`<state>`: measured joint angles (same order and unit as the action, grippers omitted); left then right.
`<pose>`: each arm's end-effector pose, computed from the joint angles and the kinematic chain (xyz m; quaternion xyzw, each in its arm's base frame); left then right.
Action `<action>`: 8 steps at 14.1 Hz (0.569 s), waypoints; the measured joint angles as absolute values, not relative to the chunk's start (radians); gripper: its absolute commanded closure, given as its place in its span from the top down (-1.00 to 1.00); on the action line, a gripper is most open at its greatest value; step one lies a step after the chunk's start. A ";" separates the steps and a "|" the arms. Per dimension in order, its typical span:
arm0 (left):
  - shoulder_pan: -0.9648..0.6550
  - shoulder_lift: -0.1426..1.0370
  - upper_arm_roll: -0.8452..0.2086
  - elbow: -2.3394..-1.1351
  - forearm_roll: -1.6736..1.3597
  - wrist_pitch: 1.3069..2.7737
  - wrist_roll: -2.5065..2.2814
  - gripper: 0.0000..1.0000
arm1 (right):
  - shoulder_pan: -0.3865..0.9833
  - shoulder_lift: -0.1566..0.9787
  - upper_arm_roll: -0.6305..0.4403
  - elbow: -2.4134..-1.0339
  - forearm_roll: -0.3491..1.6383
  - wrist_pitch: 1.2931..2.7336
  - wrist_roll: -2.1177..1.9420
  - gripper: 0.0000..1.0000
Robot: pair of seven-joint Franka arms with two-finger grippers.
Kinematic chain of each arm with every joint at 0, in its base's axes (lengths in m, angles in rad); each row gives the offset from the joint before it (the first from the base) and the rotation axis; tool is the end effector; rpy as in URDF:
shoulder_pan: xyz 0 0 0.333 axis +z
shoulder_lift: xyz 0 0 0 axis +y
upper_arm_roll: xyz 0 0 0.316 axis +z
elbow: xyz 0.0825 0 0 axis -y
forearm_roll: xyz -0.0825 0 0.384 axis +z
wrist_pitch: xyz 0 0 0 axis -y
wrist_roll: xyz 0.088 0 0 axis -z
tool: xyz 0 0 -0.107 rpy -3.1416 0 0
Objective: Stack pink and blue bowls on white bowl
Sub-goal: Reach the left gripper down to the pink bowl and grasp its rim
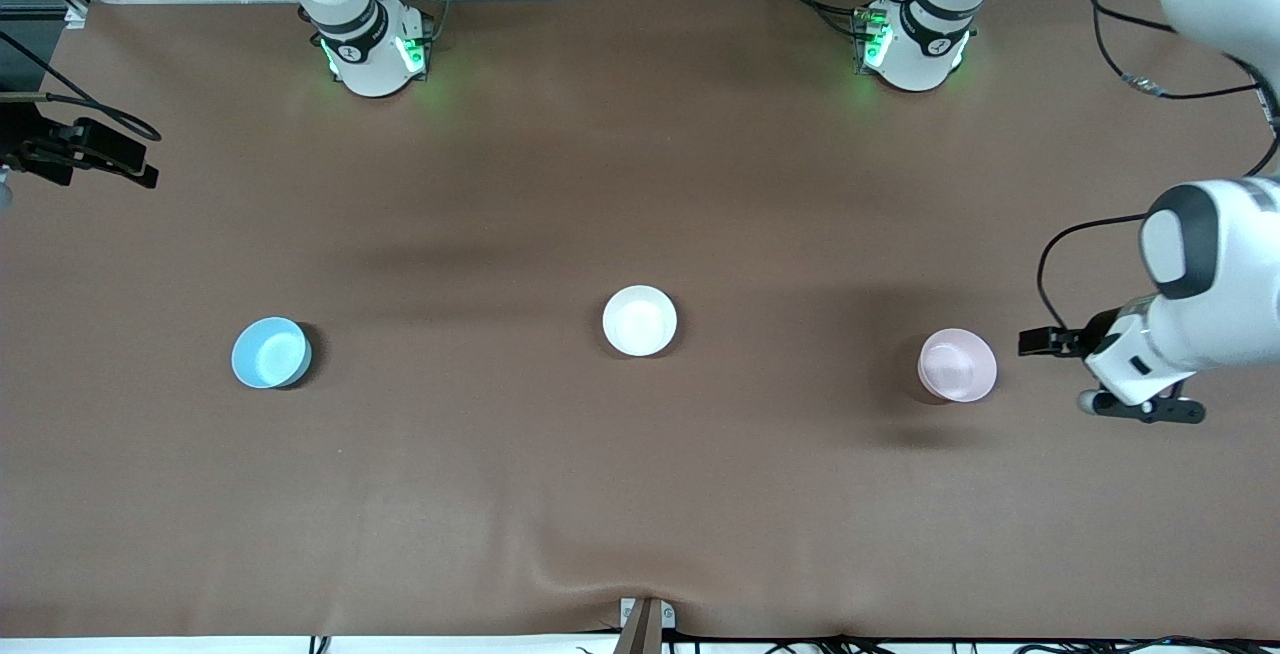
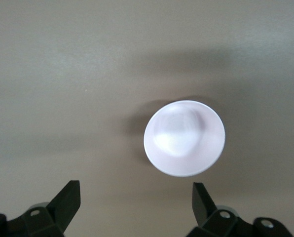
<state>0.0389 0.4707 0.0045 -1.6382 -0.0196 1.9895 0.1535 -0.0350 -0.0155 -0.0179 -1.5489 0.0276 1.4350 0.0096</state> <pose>0.6629 0.0272 0.3345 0.9969 -0.0506 -0.0586 0.0135 0.5347 -0.0251 0.6320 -0.9982 0.0300 0.0489 0.0149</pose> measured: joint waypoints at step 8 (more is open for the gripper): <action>0.031 0.535 -0.009 -1.757 -0.023 2.194 0.155 0.37 | -0.035 -0.015 -0.018 -1.550 0.028 1.435 0.010 1.00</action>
